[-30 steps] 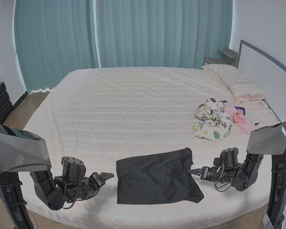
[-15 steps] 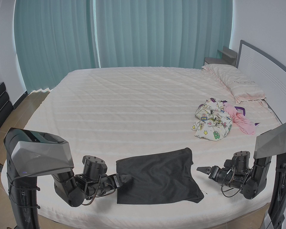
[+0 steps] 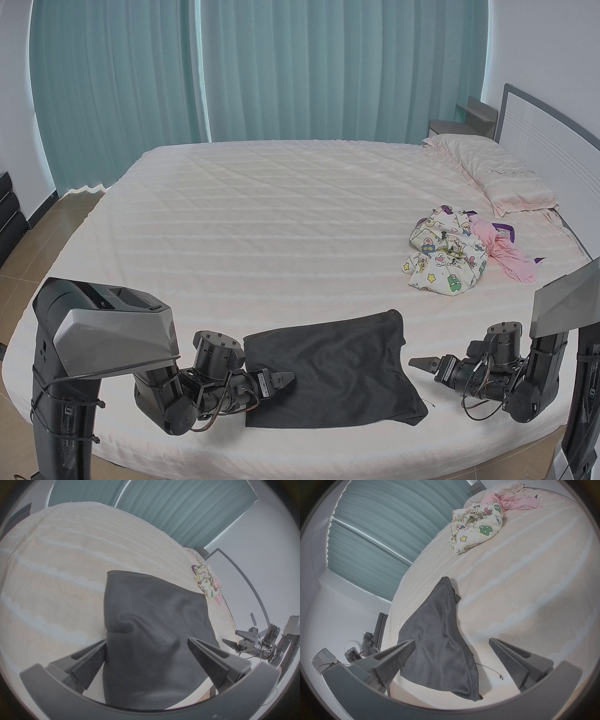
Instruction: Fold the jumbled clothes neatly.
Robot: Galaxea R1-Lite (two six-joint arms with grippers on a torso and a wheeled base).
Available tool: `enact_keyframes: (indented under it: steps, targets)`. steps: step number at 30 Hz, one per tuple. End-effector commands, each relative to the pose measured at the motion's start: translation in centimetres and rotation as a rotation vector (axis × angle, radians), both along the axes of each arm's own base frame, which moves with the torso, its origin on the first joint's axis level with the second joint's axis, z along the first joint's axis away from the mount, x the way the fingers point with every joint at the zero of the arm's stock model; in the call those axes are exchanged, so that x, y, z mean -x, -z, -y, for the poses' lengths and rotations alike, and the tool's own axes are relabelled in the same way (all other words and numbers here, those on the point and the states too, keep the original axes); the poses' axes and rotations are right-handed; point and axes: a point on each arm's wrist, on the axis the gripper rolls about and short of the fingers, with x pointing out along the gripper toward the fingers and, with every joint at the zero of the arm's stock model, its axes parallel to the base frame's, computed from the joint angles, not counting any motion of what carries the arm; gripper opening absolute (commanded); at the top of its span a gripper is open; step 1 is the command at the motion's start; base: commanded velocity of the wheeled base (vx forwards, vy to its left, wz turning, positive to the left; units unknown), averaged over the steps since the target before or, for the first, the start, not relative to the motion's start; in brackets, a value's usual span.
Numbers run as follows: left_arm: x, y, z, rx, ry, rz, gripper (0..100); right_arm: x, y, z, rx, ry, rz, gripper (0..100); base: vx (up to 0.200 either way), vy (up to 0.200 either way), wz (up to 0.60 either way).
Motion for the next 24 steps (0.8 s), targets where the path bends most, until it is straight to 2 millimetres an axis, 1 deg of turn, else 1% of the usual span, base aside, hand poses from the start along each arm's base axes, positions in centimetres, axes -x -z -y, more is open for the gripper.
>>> enact_keyframes:
  steps: [1, 2, 5, 9, 10, 17, 19, 24]
  targets:
    - [-0.3, 0.0, 0.8, 0.015, 0.018, 0.013, 100, 0.0, 0.0, 0.0, 0.0, -0.003, -0.002, 100, 0.0, 0.0, 0.0]
    - [-0.4, 0.4, 1.2, 0.014, 0.027, 0.01, 100, 0.0, 0.1, -0.1, 0.0, -0.003, -0.002, 100, 0.0, 0.0, 0.0]
    - [-0.6, 0.7, 1.8, 0.014, 0.035, 0.019, 100, 0.0, 0.1, 0.0, 0.001, -0.003, -0.003, 100, 0.0, 0.0, 0.0]
    - [-0.8, 0.7, 1.9, 0.018, 0.037, 0.022, 100, 0.0, 0.1, 0.0, 0.001, -0.003, -0.003, 100, 0.0, 0.0, 0.0]
    - [-0.7, 0.6, 1.9, 0.019, 0.036, 0.021, 0, 0.0, 0.1, -0.2, 0.0, -0.007, -0.002, 100, 0.0, 0.0, 0.0]
    - [-0.5, 0.6, 1.3, 0.033, -0.005, -0.005, 0, 0.1, 0.2, -0.2, 0.001, -0.01, -0.006, 100, 0.0, 0.0, 0.0]
    - [-0.6, -0.2, 1.2, 0.057, -0.031, -0.001, 0, 0.1, 0.3, -0.2, 0.0, -0.007, -0.012, 100, 0.0, 0.0, 0.0]
    - [-0.7, -0.7, 1.1, 0.088, -0.105, -0.004, 0, 0.3, 0.3, 0.0, 0.003, -0.003, -0.012, 100, 0.0, 0.0, 0.0]
